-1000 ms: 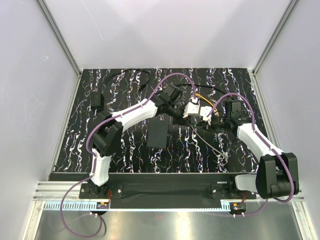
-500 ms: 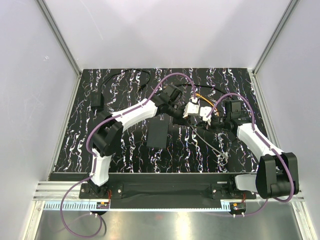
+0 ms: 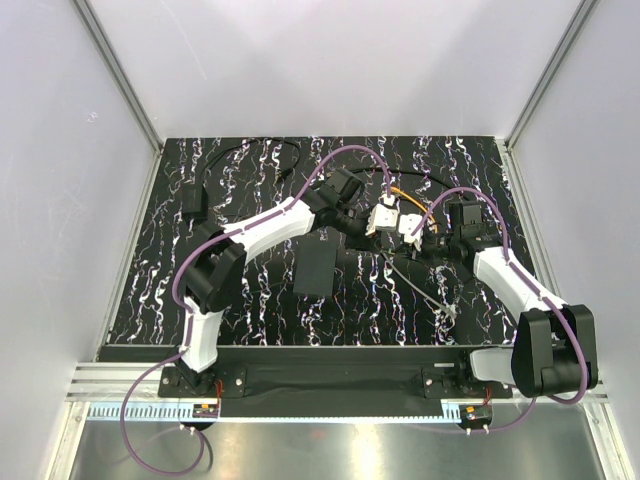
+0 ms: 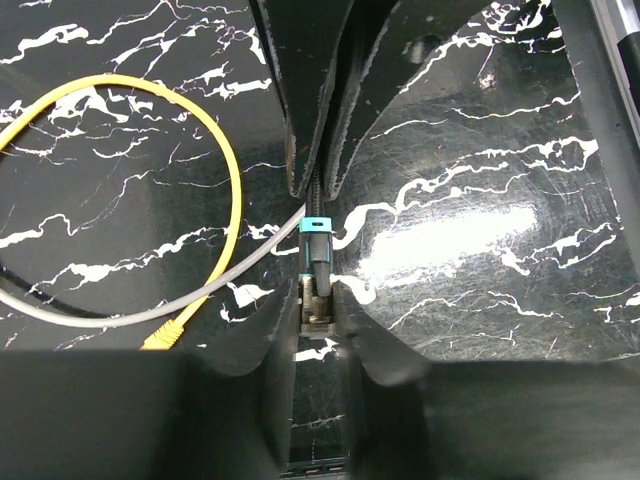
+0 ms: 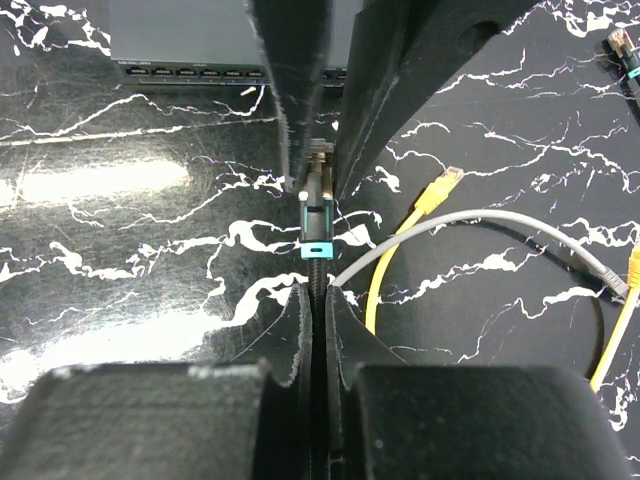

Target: Insert the plug into the switch port

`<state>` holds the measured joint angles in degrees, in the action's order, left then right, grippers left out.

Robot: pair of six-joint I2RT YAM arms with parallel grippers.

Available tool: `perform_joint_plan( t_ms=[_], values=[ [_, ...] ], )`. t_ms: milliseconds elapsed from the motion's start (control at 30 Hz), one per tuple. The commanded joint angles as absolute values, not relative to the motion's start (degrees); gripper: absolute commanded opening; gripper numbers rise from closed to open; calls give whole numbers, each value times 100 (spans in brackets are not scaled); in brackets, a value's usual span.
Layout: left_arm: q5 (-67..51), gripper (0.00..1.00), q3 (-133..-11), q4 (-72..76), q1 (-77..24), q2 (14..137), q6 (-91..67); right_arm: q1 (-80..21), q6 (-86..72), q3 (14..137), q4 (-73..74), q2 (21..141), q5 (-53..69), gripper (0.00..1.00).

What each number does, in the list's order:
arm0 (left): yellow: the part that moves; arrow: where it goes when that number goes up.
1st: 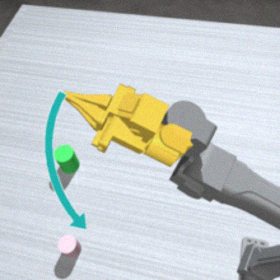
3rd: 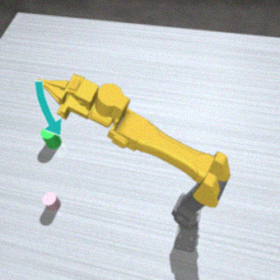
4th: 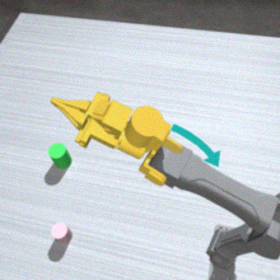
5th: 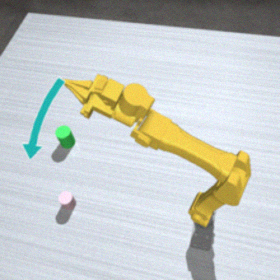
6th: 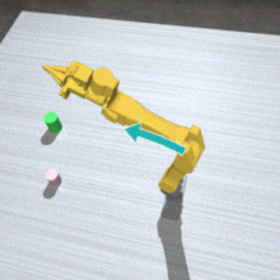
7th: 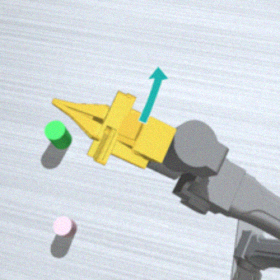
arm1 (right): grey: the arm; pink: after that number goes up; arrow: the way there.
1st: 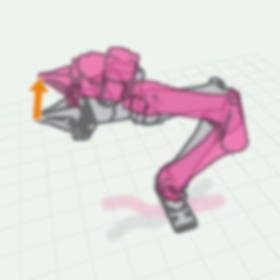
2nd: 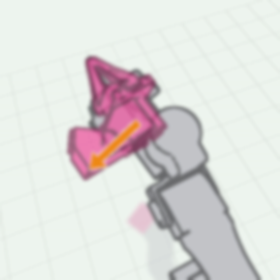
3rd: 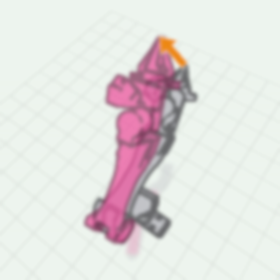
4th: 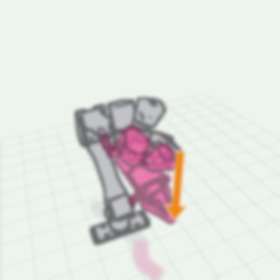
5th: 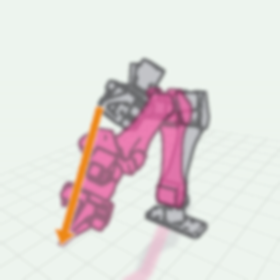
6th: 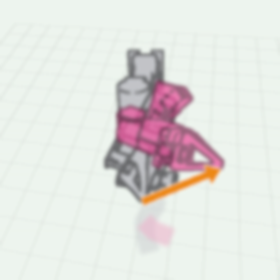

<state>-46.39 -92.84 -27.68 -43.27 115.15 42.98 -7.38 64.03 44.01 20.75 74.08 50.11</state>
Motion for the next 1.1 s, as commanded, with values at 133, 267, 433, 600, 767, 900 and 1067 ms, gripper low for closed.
perform_joint_plan(
  t_ms=[133, 267, 433, 600, 767, 900, 1067],
  values=[
    [-4983, 47, -9185, -2452, -4140, 11083, 3657, -835, 6302, 4430, 1670, 7532, 4860, 0],
    [-5054, 50, -8800, -1900, -3474, 10627, 2543, -835, 6110, 4535, 1407, 7743, 4921, 0],
    [-4931, 54, -8078, -1345, -2551, 10126, 652, -931, 5950, 4527, 696, 8182, 5054, 0],
    [-4440, 55, -7454, -1249, -2049, 9967, -146, -1256, 5915, 4587, 53, 8665, 4913, 0],
    [-4193, 56, -6952, -932, -1566, 10028, -826, -1617, 6055, 4948, 61, 9245, 4685, 0],
    [-3912, 56, -7084, -1168, -1485, 10186, -782, -1880, 6433, 5684, 708, 9764, 4404, 0],
    [-3963, 56, -7137, -1327, -1459, 10371, -870, -2004, 6829, 6152, 1230, 10168, 4236, 0]
  ],
)
